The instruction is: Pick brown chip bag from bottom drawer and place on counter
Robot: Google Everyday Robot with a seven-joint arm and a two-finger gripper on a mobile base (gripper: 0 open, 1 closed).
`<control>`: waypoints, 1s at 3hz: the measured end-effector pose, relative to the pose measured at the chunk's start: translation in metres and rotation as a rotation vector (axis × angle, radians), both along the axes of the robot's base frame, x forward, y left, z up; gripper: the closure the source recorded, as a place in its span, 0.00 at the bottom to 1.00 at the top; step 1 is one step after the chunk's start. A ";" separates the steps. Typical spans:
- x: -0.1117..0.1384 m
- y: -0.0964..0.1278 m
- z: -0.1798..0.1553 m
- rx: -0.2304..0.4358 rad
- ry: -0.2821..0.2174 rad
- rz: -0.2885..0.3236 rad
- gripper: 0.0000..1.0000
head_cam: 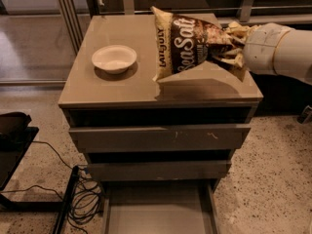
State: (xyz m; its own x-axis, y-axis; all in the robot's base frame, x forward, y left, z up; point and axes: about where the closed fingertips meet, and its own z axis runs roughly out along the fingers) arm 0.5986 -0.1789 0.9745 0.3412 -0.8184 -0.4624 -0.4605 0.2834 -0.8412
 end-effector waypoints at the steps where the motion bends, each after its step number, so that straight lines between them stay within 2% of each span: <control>1: 0.035 0.013 0.007 0.164 0.071 0.027 1.00; 2: 0.052 0.016 0.005 0.282 0.136 0.020 1.00; 3: 0.058 0.016 -0.006 0.378 0.203 0.009 1.00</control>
Offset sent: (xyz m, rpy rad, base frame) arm 0.0730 0.0139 0.0022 0.4266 0.2138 0.0009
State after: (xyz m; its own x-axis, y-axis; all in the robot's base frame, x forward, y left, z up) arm 0.6562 -0.1624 0.9686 0.2187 -0.5757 -0.7879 -0.6098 0.5497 -0.5709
